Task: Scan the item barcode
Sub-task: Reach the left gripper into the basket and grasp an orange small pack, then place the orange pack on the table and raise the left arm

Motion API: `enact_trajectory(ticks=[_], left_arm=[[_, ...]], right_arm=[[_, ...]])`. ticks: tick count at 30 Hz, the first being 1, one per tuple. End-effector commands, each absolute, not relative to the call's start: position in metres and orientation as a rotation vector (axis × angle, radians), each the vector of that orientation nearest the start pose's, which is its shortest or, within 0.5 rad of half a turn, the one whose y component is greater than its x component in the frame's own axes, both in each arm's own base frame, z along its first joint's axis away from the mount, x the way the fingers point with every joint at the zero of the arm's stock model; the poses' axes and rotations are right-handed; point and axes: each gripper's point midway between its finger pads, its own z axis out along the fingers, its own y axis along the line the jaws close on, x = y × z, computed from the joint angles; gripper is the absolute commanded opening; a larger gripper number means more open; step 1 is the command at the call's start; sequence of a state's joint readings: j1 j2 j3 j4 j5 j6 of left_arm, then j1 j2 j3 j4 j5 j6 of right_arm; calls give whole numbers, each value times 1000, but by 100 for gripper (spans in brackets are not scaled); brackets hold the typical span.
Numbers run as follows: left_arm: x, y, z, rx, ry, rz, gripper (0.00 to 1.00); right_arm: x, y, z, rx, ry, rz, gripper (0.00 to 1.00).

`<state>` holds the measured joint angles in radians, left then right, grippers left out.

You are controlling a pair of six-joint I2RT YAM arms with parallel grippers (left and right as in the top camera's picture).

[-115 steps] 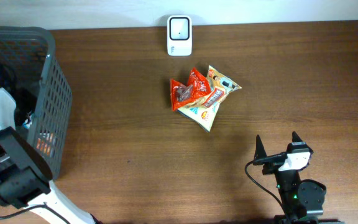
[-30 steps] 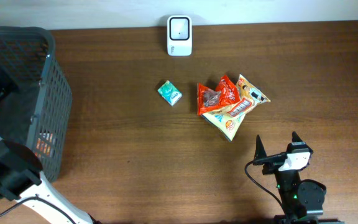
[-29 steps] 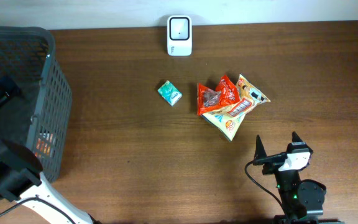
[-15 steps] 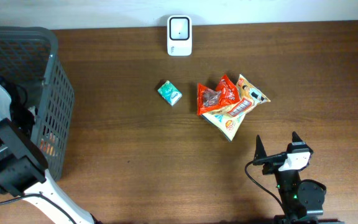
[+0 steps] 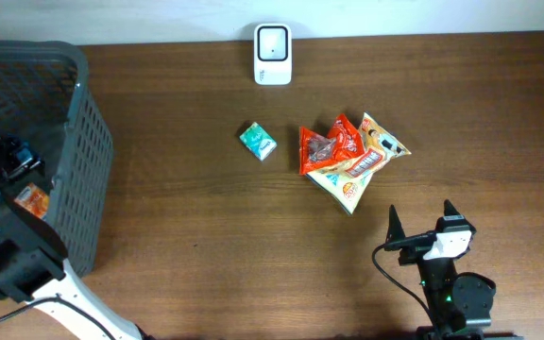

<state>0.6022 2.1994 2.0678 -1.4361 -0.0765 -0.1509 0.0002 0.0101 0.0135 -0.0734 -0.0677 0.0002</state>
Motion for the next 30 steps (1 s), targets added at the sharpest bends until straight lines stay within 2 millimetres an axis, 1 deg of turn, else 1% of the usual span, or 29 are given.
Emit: enact_trajectory(ticks=[1,2,3,4,6,7,8,9,10,11,12,13,14,15,16,17,18,19,20,21,22,23,24,25,26,27,28,29,30], left_arm=[[336,241,88,-1172,2987,88,72],[331,244,77,-1266,2963,144,68],[328,246,70,-1303,2951,176,67],[328,247,61,-1300,2949,186,61],[327,247,52,-1302,2949,192,57],[322,252,47,-1349,2930,258,56],[319,255,42,-1348,2932,294,53],[317,254,39,-1349,2937,303,48],[317,254,39,-1349,2936,302,36],[319,256,41,-1346,2925,303,0],[322,257,43,-1343,2917,304,0],[327,261,55,-1338,2898,307,0],[334,264,72,-1331,2874,302,0],[346,262,95,-1319,2837,226,0],[365,253,131,-1288,2773,78,0],[378,248,162,-1251,2709,-9,0],[394,238,214,-1172,2606,-99,0],[405,217,271,-1053,2501,-150,0],[411,183,325,-899,2402,-211,0],[415,141,367,-698,2338,-287,0],[416,102,389,-561,2312,-366,0],[415,49,406,-406,2312,-424,0],[416,16,407,-313,2330,-458,0],[417,-22,404,-210,2361,-501,0],[416,-71,387,-85,2442,-487,0],[413,-102,364,-2,2526,-400,0],[411,-118,347,47,2579,-336,0],[407,-138,323,115,2648,-269,0],[400,-177,282,241,2741,-246,0]], right_arm=[[246,11,157,-43,1643,59,98],[246,11,157,-43,1643,59,98],[246,11,157,-43,1643,59,98],[246,11,157,-43,1643,58,98],[246,11,157,-43,1643,59,98],[246,11,157,-43,1643,59,98],[246,11,157,-43,1643,59,98],[246,11,157,-43,1643,58,98],[246,11,157,-43,1643,59,98],[246,11,157,-43,1643,59,98],[246,11,157,-43,1643,59,98],[246,11,157,-43,1643,59,98],[246,11,157,-43,1643,58,98],[246,11,157,-43,1643,59,98],[246,11,157,-43,1643,59,98],[246,11,157,-43,1643,58,98],[246,11,157,-43,1643,59,98],[246,11,157,-43,1643,59,98],[246,11,157,-43,1643,59,98],[246,11,157,-43,1643,59,98],[246,11,157,-43,1643,59,98],[246,11,157,-43,1643,59,98],[246,11,157,-43,1643,59,98],[246,11,157,-43,1643,59,98],[246,11,157,-43,1643,59,98],[246,11,157,-43,1643,58,98],[246,11,157,-43,1643,59,98],[246,11,157,-43,1643,58,98],[246,11,157,-43,1643,58,98]])
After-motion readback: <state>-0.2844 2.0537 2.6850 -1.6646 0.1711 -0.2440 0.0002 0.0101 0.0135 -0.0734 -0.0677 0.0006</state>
